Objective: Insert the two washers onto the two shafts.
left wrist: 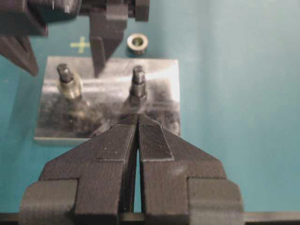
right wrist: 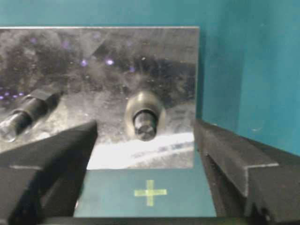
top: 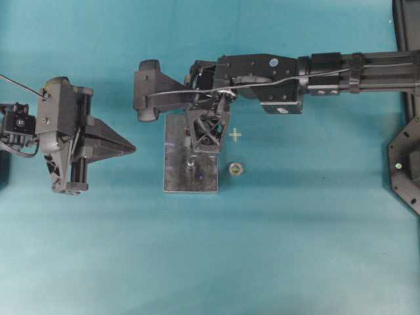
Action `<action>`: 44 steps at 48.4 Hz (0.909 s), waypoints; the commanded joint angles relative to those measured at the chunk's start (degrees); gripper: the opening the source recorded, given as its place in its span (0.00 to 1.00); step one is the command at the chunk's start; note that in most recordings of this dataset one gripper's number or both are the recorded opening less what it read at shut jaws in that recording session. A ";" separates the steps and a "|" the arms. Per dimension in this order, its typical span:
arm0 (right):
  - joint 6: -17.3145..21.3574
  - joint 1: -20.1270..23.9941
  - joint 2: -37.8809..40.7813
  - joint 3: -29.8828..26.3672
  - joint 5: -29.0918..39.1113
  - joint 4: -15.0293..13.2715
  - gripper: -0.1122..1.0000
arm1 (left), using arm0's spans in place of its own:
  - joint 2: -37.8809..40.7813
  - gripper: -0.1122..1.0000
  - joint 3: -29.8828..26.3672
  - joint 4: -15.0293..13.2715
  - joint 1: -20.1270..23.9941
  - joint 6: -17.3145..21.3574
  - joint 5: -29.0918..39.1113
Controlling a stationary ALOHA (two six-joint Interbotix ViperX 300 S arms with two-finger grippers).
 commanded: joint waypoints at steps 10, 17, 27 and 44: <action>-0.09 1.49 -1.14 -0.88 -0.88 3.43 0.72 | -0.18 0.10 -1.23 0.18 -0.26 -0.09 -0.26; 0.35 -0.70 -0.35 -1.58 -1.49 2.90 0.71 | -0.18 0.10 -1.23 0.09 -0.35 -0.18 -0.18; 0.26 -1.58 -1.41 -1.14 1.05 2.81 0.71 | -0.18 0.10 -1.58 0.09 -0.44 -0.09 -0.18; 0.88 2.11 -8.70 6.77 2.02 3.52 0.71 | 0.09 0.10 -1.85 0.18 -0.62 -0.09 -0.18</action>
